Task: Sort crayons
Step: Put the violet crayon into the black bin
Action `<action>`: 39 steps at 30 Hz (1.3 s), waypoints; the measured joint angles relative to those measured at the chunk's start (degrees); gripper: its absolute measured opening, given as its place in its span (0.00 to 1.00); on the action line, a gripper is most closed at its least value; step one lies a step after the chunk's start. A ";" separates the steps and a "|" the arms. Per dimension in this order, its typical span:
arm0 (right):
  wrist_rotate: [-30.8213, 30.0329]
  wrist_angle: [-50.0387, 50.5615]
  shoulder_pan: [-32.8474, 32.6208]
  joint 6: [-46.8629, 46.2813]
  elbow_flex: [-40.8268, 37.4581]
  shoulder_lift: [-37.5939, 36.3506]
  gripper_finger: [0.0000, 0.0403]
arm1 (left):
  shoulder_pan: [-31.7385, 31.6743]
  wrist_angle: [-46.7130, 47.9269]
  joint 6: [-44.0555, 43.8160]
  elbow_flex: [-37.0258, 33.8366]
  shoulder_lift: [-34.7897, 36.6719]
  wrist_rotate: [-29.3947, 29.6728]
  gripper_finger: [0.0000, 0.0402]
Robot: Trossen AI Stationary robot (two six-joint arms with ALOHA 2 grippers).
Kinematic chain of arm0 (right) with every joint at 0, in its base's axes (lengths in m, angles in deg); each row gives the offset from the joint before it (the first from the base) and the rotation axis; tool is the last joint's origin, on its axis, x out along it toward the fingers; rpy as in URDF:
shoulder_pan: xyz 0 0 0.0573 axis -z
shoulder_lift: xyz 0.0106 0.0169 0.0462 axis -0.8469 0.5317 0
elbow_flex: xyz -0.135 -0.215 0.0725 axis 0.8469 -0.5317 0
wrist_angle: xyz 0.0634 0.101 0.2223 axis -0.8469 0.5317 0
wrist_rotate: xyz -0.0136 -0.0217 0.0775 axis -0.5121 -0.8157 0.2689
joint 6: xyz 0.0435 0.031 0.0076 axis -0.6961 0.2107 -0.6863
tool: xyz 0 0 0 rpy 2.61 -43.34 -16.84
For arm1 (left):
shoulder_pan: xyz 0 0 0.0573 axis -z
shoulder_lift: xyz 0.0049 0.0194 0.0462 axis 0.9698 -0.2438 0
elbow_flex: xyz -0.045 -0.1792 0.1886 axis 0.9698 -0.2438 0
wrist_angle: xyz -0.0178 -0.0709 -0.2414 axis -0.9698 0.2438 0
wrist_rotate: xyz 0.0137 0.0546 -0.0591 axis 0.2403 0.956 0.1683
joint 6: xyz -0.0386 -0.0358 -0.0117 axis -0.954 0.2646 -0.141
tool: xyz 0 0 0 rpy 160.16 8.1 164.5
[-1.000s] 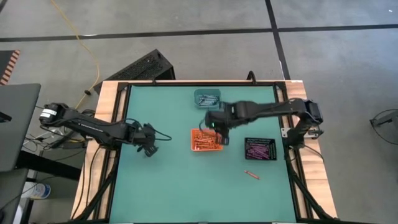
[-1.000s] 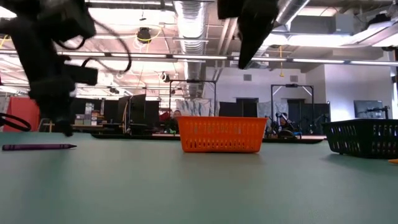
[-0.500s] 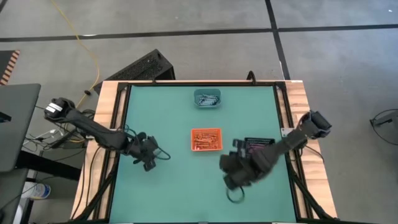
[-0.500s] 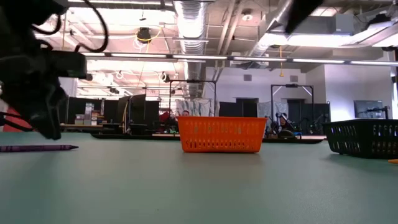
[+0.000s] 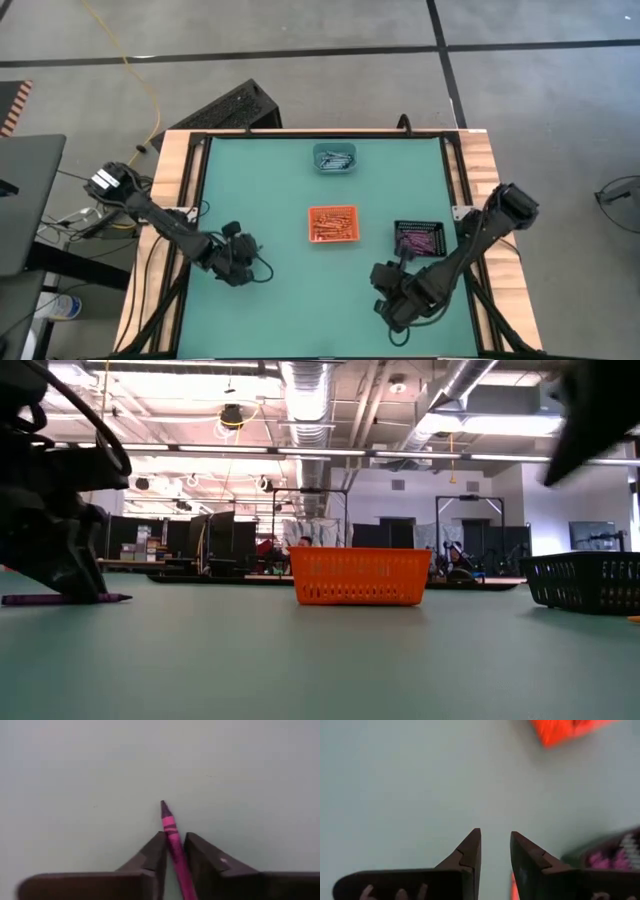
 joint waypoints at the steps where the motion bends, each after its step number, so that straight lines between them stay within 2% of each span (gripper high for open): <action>1: 1.04 -0.46 -0.51 -1.52 -1.04 0.00 0.24 | 0.27 -0.04 0.83 0.29 0.49 0.37 0.12; 4: 2.15 -1.93 -2.13 -6.55 -3.77 0.00 0.24 | 0.00 -0.54 3.76 1.37 1.88 0.41 0.03; 7: 1.88 -2.15 -3.85 -10.57 -4.98 0.00 0.24 | -1.10 0.37 7.35 2.86 3.35 0.68 0.03; 11: 1.74 -2.25 -5.49 -13.04 -5.51 0.02 0.24 | -3.72 -3.55 15.16 6.10 5.62 1.52 0.02; 14: 1.56 -2.78 -6.59 -13.15 -5.53 0.00 0.24 | -6.20 -15.24 26.29 8.13 6.05 0.79 0.02; 16: 0.17 -2.82 -7.32 -13.46 -5.53 0.02 0.24 | -8.35 -25.78 35.83 9.24 5.64 -2.01 0.02; 19: -1.32 -2.67 -8.30 -14.98 -5.53 0.00 0.24 | -13.25 -39.27 47.18 10.33 3.08 -8.13 0.01; 22: 0.48 -1.72 -9.31 -17.65 -5.53 0.01 0.24 | -19.68 -46.71 51.17 13.60 -1.53 -16.83 0.01; 25: 4.49 0.61 -10.54 -21.78 -5.53 0.02 0.24 | -25.47 -47.51 51.50 20.37 -9.07 -27.60 0.01; 29: 6.69 3.21 -12.69 -27.02 -5.53 0.02 0.24 | -29.96 -47.19 54.38 33.70 -21.87 -39.13 0.01; 35: 6.79 3.24 -17.06 -35.80 -5.89 0.02 0.24 | -33.31 -43.23 57.67 57.05 -39.38 -46.90 0.01; 39: 6.28 0.76 -20.39 -42.43 -9.67 0.07 0.24 | -34.39 -38.56 57.45 71.75 -48.97 -50.92 0.01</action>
